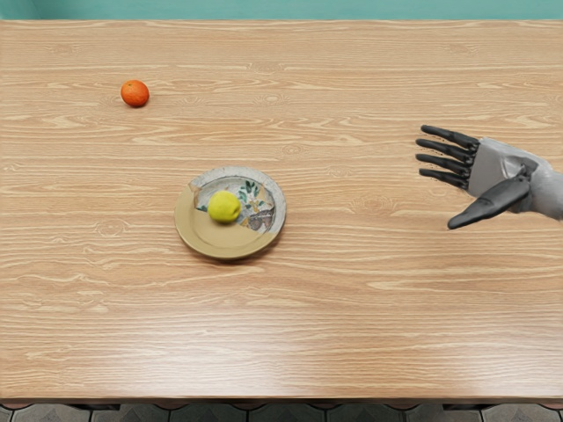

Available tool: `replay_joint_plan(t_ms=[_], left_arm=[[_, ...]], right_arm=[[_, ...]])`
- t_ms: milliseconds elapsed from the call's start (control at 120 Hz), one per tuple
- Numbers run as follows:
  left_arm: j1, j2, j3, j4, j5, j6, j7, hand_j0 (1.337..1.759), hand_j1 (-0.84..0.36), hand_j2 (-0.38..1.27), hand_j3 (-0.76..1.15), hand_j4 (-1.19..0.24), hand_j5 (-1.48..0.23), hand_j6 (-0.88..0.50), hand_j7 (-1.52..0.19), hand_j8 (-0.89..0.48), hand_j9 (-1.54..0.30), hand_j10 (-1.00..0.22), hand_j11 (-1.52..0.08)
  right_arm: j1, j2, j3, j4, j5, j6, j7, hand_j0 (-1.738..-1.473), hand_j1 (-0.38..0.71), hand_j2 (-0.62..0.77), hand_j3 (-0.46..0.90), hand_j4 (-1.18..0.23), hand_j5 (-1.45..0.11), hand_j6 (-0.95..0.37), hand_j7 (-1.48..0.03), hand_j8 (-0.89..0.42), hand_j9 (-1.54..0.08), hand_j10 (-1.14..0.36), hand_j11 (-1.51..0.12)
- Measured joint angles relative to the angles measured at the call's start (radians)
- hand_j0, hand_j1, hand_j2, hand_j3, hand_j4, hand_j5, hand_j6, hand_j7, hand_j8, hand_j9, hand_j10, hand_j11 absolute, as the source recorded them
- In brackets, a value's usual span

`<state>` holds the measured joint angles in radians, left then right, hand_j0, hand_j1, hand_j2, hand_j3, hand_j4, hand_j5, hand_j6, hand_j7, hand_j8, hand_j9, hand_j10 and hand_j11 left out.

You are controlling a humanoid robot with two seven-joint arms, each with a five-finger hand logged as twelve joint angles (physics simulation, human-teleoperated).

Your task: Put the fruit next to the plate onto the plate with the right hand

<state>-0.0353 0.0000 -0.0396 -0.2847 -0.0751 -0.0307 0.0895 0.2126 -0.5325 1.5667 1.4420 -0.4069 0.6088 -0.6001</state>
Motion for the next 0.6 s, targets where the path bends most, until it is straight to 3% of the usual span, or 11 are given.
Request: replay_joint_plan(t_ms=[175,600], left_arm=[[0.001,0.000,0.001,0.000,0.000,0.000,0.000,1.658,0.35,0.00,0.00,0.00,0.00,0.00,0.00,0.00,0.00,0.00,0.00],[0.007,0.000,0.003,0.000,0.000,0.001,0.000,1.658,0.35,0.00,0.00,0.00,0.00,0.00,0.00,0.00,0.00,0.00,0.00]], right_arm=[[-0.062,-0.006,0.092,-0.023,0.049,0.002,-0.003,-1.658,-0.31,-0.01,0.00,-0.03,-0.04,-0.03,-0.04,-0.03,-0.04,-0.03,-0.04],[-0.075,-0.008,0.115,-0.029,0.068,0.002,-0.007,-1.658,-0.31,-0.01,0.00,-0.03,-0.04,-0.03,-0.04,-0.03,-0.04,-0.03,-0.04]])
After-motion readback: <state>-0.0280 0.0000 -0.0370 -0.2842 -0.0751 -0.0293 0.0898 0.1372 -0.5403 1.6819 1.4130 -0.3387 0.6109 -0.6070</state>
